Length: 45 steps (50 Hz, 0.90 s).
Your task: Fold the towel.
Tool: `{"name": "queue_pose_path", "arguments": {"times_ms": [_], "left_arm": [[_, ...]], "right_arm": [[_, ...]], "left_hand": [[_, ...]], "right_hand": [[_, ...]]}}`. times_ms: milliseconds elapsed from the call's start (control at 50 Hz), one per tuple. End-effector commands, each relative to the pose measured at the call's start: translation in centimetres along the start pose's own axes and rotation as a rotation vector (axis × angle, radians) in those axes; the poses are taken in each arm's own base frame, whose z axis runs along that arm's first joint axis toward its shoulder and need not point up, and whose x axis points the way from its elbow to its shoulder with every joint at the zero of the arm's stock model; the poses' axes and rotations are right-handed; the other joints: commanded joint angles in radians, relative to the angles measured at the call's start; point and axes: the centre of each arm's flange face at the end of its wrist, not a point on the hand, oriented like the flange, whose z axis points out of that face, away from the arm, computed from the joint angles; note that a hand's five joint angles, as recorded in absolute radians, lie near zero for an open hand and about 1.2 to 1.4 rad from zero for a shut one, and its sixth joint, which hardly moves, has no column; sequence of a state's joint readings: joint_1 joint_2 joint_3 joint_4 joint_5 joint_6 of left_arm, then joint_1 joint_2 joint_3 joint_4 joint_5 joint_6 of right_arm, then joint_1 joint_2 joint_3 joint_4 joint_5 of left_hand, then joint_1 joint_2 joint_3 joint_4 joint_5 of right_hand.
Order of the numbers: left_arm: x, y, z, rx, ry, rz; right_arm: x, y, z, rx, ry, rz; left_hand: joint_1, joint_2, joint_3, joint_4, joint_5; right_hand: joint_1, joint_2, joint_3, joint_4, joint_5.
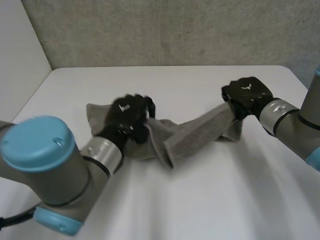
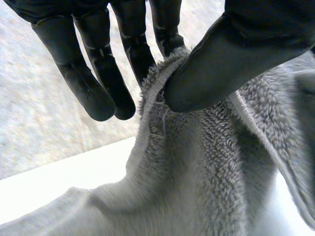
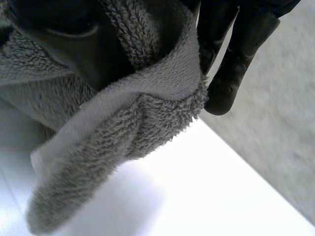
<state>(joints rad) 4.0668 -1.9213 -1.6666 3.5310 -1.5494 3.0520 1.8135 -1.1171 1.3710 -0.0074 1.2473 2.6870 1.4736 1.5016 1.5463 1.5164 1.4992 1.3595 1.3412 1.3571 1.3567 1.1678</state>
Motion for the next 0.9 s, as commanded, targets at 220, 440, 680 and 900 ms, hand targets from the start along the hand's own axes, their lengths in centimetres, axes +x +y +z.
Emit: {"name": "queue_pose_path", "arguments": {"times_ms": [220, 440, 680, 900], "left_arm": [[8.1, 5.2, -1.1, -0.119, 0.189, 0.034], [10.0, 6.5, -0.2, -0.132, 0.165, 0.053], [6.8, 3.5, 1.0, -0.097, 0.080, 0.047], [0.8, -0.3, 4.0, -0.019, 0.015, 0.106]], "right_arm": [[3.4, 4.2, 2.5, -0.106, 0.093, 0.034], [3.6, 5.3, 2.4, -0.154, 0.125, 0.045], [1.7, 0.8, -2.7, -0.024, 0.018, 0.015], [-1.2, -1.8, -8.2, 0.063, -0.073, -0.067]], "left_hand": [[-0.077, -0.105, -0.150, -0.120, -0.277], [-0.164, -0.192, -0.237, -0.207, -0.364], [-1.019, -1.047, -1.092, -1.062, -1.219], [-1.025, -1.053, -1.098, -1.068, -1.225]], "right_hand": [[0.037, 0.055, 0.039, 0.040, 0.054], [-1.185, -1.167, -1.183, -1.182, -1.168], [-1.185, -1.167, -1.183, -1.182, -1.168], [-1.185, -1.167, -1.183, -1.182, -1.168]]}}
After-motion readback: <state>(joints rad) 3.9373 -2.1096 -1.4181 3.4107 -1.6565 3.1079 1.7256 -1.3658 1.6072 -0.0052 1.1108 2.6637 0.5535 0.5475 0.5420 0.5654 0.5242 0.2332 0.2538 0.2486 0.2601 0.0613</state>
